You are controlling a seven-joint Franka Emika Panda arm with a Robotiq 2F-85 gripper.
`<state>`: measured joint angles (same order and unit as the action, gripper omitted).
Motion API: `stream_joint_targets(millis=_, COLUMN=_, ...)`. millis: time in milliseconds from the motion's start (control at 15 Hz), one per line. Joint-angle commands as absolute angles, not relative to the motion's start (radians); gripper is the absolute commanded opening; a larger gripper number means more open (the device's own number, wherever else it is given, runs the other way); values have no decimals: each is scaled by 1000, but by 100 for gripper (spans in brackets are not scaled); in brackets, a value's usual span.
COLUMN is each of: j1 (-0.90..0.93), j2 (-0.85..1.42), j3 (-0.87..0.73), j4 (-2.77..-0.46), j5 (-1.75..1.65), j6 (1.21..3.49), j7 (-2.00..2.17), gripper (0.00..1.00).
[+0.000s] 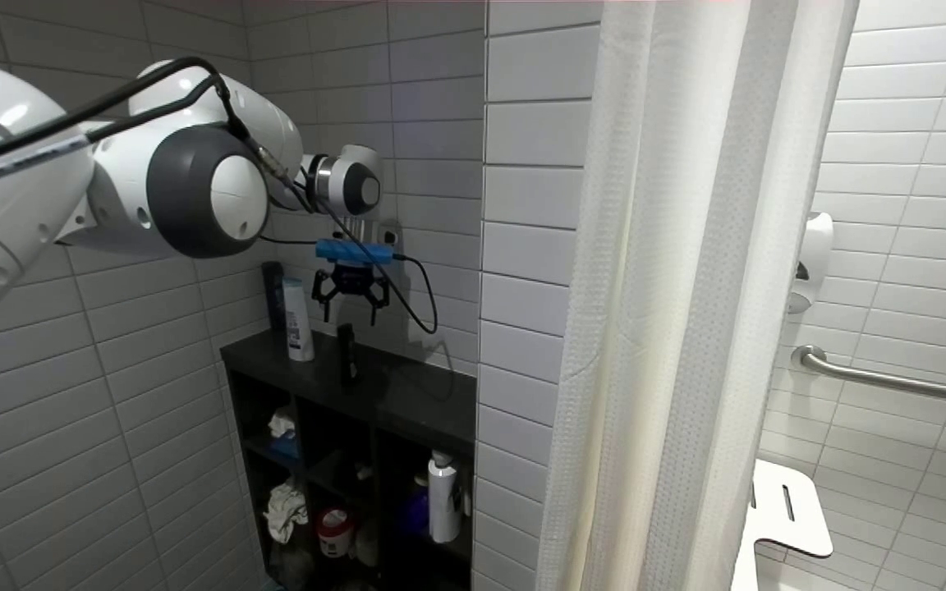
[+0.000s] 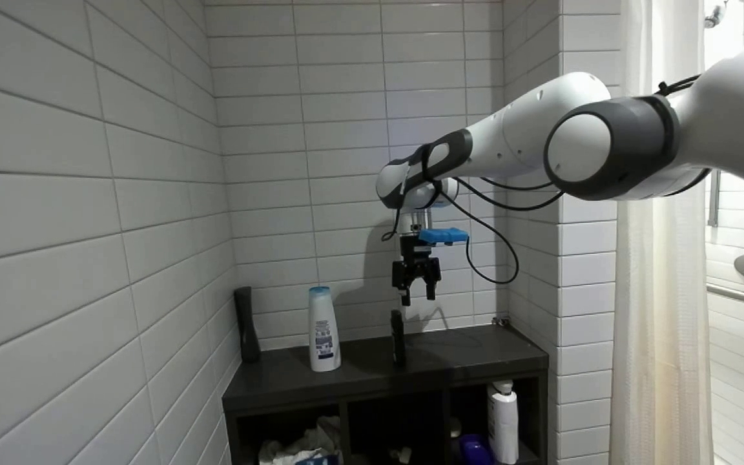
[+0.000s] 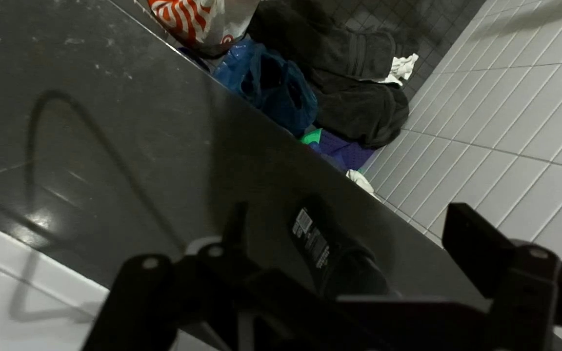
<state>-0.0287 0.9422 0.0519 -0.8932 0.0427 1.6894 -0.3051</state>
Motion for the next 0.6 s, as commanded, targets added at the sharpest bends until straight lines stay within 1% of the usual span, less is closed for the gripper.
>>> stream_joint_targets(millis=0, j1=-13, j2=967, j3=42, j4=-823, j5=19, j6=1682, j7=-311, gripper=100)
stream_joint_targets(millis=533, j1=0, j2=995, j3=37, j4=-764, j5=-44, j6=1741, j7=-354, gripper=100)
